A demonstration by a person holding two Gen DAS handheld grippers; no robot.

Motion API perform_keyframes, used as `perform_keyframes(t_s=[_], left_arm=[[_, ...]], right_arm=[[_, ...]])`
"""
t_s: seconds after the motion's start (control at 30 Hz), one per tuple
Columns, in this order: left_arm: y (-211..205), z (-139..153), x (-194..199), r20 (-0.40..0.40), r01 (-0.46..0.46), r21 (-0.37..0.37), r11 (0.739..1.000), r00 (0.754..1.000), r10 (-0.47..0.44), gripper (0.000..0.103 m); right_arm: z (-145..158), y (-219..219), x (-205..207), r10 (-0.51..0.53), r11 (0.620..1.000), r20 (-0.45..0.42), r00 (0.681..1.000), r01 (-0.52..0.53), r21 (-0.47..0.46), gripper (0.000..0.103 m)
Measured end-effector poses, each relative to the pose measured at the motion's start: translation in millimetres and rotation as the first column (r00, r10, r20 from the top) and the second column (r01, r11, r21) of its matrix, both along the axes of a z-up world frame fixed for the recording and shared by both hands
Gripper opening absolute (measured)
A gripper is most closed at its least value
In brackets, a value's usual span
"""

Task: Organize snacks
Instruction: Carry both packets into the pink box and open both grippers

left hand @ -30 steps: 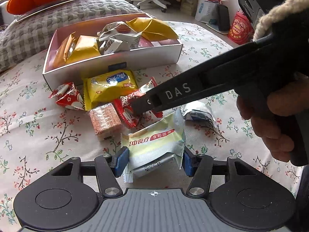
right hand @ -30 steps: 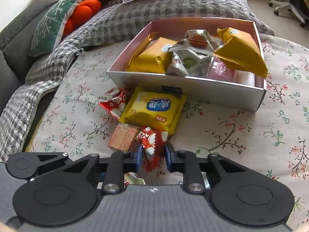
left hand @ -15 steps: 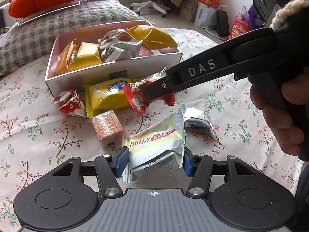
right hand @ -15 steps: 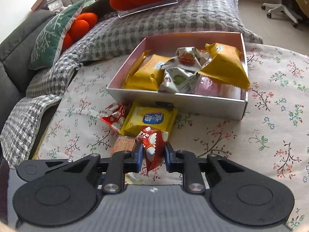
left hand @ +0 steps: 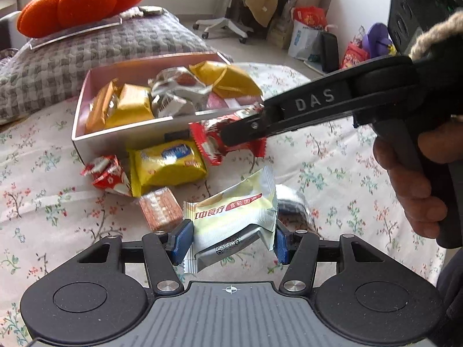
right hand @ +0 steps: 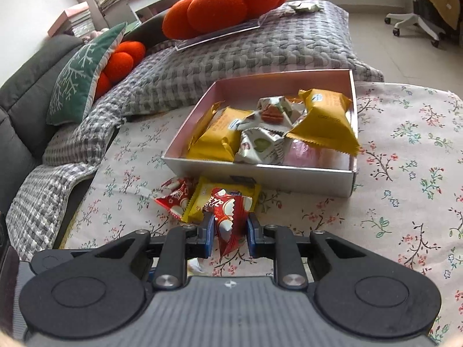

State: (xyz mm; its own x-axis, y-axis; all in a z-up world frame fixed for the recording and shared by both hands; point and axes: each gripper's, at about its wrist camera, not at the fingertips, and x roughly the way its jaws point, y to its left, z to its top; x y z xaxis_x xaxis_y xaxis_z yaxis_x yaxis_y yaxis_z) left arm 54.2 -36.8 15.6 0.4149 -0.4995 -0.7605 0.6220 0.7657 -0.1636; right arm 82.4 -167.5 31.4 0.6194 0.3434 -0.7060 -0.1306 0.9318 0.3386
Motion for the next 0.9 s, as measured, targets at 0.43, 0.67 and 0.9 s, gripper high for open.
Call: perform_keyframes(t_s=[0.43, 0.67, 0.9], left_arm=[[6, 17, 26, 0.162, -0.139, 0.071, 0.988, 0.979, 0.126, 0.054], [4, 24, 49, 0.191, -0.177, 0.067, 0.982, 0.968, 0.162, 0.054], [-6, 28, 66, 0.205, -0.165, 0.072, 0.984, 0.968, 0.147, 0.054]], right_arm=[[8, -30, 5, -0.137, 0.99, 0.034, 0.99, 0.136, 0.046, 0.02], [9, -38, 10, -0.18, 0.982, 0.042, 0.983, 0.177, 0.061, 0.02], [11, -50, 14, -0.198, 0.977, 0.044, 0.979, 0.194, 0.086, 0.02]])
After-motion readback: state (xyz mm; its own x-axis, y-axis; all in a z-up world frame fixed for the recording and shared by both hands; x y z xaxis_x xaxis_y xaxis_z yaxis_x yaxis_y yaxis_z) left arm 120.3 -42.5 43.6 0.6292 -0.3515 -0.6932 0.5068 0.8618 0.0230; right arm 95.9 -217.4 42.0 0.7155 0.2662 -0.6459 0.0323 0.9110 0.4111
